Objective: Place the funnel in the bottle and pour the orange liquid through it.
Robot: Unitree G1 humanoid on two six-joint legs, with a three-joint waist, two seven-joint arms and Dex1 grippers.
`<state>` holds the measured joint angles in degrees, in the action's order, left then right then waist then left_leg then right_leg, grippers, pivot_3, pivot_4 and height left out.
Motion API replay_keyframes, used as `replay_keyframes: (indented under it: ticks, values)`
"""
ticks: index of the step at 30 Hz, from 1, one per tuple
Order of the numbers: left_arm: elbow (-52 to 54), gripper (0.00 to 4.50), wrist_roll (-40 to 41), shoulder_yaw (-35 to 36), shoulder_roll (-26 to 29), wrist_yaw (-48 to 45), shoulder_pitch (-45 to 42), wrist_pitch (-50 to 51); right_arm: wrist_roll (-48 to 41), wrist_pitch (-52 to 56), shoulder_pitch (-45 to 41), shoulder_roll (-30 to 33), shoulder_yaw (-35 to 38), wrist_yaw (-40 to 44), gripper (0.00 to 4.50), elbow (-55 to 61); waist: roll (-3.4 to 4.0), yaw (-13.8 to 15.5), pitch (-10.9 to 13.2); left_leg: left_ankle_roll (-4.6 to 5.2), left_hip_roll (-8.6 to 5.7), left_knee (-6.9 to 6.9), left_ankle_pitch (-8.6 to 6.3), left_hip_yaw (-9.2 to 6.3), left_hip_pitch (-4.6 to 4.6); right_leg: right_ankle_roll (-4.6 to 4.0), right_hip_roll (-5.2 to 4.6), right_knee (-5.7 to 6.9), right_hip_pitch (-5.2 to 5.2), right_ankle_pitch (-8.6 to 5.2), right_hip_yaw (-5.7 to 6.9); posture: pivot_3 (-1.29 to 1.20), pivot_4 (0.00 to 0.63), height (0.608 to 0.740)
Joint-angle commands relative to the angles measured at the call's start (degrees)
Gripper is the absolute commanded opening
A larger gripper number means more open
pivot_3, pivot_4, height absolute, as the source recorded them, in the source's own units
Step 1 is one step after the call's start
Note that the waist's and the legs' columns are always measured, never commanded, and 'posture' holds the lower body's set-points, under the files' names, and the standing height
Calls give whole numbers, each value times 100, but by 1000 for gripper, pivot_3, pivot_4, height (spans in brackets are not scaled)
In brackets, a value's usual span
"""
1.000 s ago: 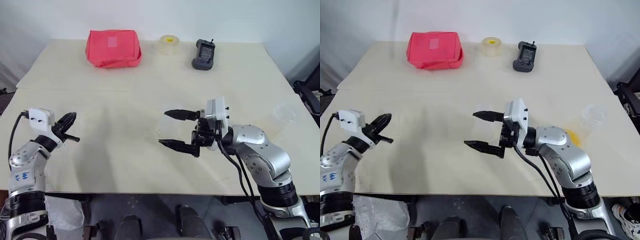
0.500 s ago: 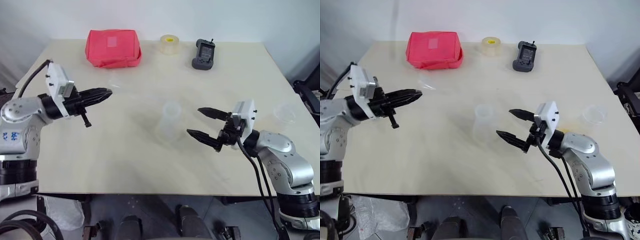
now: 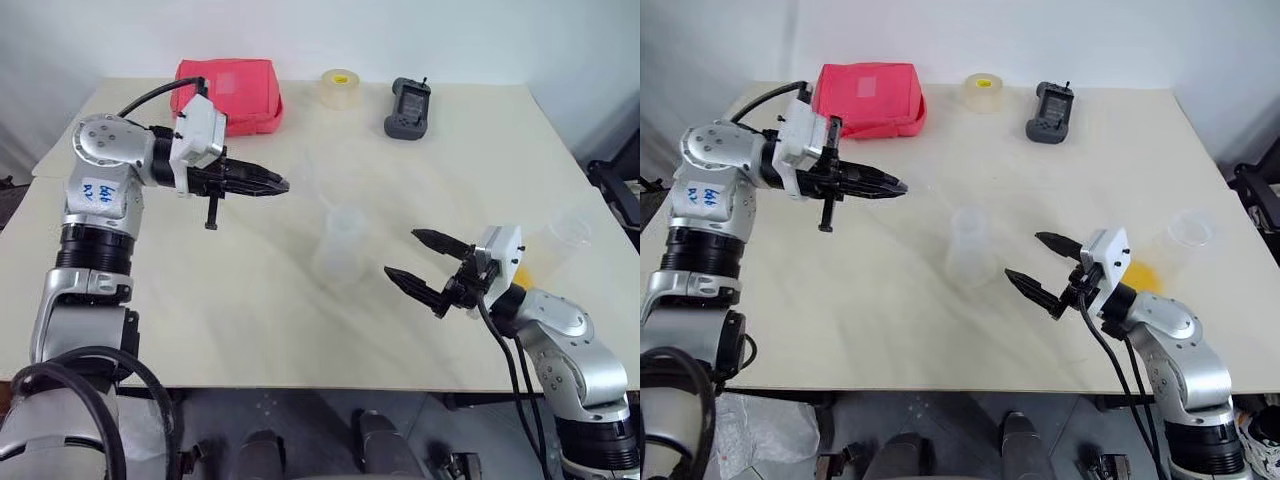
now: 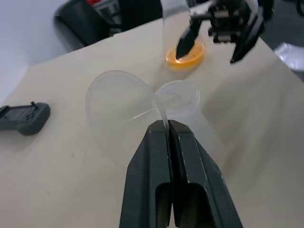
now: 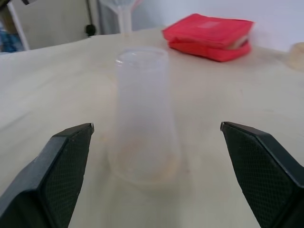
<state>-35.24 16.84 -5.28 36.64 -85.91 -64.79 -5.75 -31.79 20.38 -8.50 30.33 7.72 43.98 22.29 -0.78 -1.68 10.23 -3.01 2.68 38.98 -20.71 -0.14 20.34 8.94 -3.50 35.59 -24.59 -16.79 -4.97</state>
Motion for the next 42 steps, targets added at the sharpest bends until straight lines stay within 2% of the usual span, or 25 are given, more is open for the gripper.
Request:
replay_keyframes:
  ticks: [1, 13, 19, 26, 29, 33, 39, 42]
  values:
    - [-308, 33, -163, 0, -149, -204, -333, -531, -10, -77, 87, -75, 30, -204, 4500, 427, 0, -5, 0, 0, 0, 0, 0, 0, 0, 0, 0, 0, 0, 0, 0, 0, 150, 740]
    - [-1448, 33, -695, -346, -537, -592, -992, -1734, -12, 31, 272, -144, -27, -723, 4500, 873, -1, 13, 1, 1, 0, 4, -1, -1, 2, 1, 0, 1, 1, 1, -1, 0, 150, 740]
    - [-1700, 33, -660, -942, -503, -659, -1253, -2154, -24, 97, 316, -174, -52, -872, 4500, 1020, -1, 12, 1, 2, 0, 4, -1, -2, 2, 1, 0, 2, 1, 1, -1, 0, 150, 740]
    - [-1646, 33, -133, -2100, -423, -659, -1575, -2493, -7, 89, 362, -200, -73, -964, 4500, 1063, -2, 15, 2, 3, 0, 5, -2, -3, 2, 1, 0, 2, 2, 1, -2, 0, 150, 740]
    - [-1540, 668, 81, -2386, -410, -659, -1659, -2313, 8, 45, 432, -201, -37, -984, 4500, 1084, -2, 14, 2, 5, 0, 5, -2, -3, 1, 1, 0, 2, 2, 0, -3, 0, 150, 740]
    - [-1365, 1879, 457, -2487, -352, -659, -1671, -2065, 42, -10, 513, -183, 27, -1010, 4500, 1082, -3, 13, 2, 6, 0, 5, -3, -3, 2, 1, 1, 2, 1, 0, -4, 0, 150, 740]
    - [-1306, 3659, 780, -1809, -337, -659, -1589, -1377, 97, -80, 667, -118, 223, -1076, 4500, 1135, -3, 11, 2, 8, 0, 5, -4, -3, 2, 1, 2, 3, 1, 0, -4, 0, 150, 740]
    - [-1410, 4464, 928, -1063, -413, -270, -1427, -1015, 215, -31, 794, -40, 369, -1187, 4500, 1188, -2, 10, 2, 9, 0, 5, -5, -3, 2, 1, 3, 3, 1, 0, -4, 0, 150, 740]
